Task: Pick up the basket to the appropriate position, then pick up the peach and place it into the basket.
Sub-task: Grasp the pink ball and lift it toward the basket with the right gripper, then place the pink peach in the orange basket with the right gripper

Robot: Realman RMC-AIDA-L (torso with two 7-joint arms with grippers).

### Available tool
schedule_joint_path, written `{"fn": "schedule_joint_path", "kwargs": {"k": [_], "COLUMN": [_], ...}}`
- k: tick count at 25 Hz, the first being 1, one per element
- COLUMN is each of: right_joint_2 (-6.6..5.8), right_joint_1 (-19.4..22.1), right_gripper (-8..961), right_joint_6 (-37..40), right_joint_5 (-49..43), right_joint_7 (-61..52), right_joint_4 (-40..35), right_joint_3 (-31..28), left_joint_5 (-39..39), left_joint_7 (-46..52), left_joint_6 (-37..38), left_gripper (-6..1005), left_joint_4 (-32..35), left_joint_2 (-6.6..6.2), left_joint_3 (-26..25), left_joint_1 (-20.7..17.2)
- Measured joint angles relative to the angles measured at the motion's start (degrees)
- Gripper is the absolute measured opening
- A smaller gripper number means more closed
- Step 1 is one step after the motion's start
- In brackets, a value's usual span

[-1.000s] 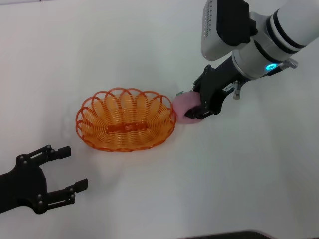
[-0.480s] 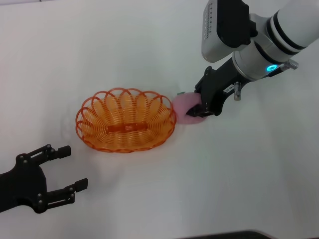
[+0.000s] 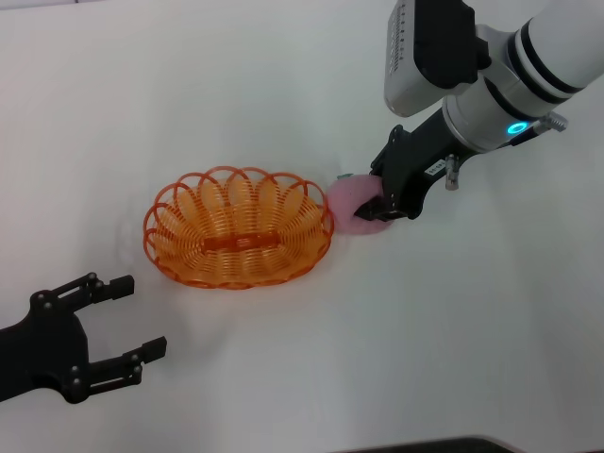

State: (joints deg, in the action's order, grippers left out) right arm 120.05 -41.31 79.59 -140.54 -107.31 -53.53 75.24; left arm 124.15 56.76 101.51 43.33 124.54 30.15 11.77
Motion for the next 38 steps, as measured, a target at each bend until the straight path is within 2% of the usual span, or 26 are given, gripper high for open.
{"fn": "schedule_joint_path", "kwargs": {"k": [3, 7, 13, 19, 24, 29, 38], "right_joint_2": [-0.04, -0.3, -0.47, -0.49, -0.2, -0.04, 0.11], "right_joint_1": [0.16, 1.88, 4.3, 4.45, 4.93, 5.11, 3.59], "right_gripper": [271, 277, 288, 299, 308, 318, 334], "right_joint_6": [0.62, 3.84, 12.63, 16.55, 16.66, 15.0, 2.09], "right_joint_5": [0.0, -0.03, -0.09, 0.41, 5.5, 12.92, 18.24], "right_joint_7": [0.0, -0.41, -0.29, 0.77, 1.79, 4.04, 5.93], "right_joint_4": [-0.22, -4.28, -13.37, -15.84, -15.48, -11.69, -3.28], "right_joint_3": [-0.14, -1.91, -9.88, -14.27, -13.18, -10.35, 0.58], "left_joint_5": [0.0, -0.02, -0.05, -0.06, -0.06, -0.06, -0.05], "left_joint_7": [0.01, 0.01, 0.02, 0.01, 0.02, 0.01, 0.02], "left_joint_6": [0.01, 0.06, 0.09, 0.09, 0.1, 0.09, 0.08], "left_gripper": [830, 830, 830, 830, 830, 829, 829], "left_joint_4": [0.0, 0.0, 0.0, -0.01, -0.01, -0.09, -0.35], "left_joint_2": [0.0, 0.0, -0.02, -0.09, -0.09, -0.05, -0.04], "left_joint_3": [0.0, 0.0, 0.0, 0.0, 0.0, 0.0, 0.0], "left_joint_1": [0.02, 0.09, 0.18, 0.19, 0.18, 0.3, 0.75]}}
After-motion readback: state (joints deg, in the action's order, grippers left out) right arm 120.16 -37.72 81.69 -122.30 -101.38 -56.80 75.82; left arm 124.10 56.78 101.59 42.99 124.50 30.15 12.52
